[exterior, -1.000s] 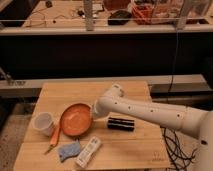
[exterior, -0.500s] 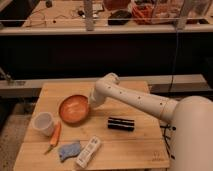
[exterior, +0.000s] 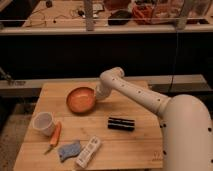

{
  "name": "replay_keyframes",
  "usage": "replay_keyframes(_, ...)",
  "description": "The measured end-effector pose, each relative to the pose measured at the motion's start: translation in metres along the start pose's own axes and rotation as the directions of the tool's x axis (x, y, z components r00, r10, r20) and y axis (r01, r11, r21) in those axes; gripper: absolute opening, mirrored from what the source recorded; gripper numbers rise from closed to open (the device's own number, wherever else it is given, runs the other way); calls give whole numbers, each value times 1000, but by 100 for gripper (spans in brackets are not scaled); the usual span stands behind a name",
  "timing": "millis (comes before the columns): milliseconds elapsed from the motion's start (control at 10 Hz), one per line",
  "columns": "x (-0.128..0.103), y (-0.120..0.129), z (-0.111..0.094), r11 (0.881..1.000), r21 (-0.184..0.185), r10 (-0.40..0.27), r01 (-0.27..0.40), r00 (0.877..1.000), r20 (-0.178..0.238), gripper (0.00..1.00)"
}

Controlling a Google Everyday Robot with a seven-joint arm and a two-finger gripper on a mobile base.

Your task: Drag the ceramic bowl in a circle

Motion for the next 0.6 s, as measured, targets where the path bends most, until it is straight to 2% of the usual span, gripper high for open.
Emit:
replay_keyframes(300,-14,39,-30,998,4,68,-68,997,-44,0)
replay_keyframes(600,-47,41,-37,999,12,36,-35,999,-41,0)
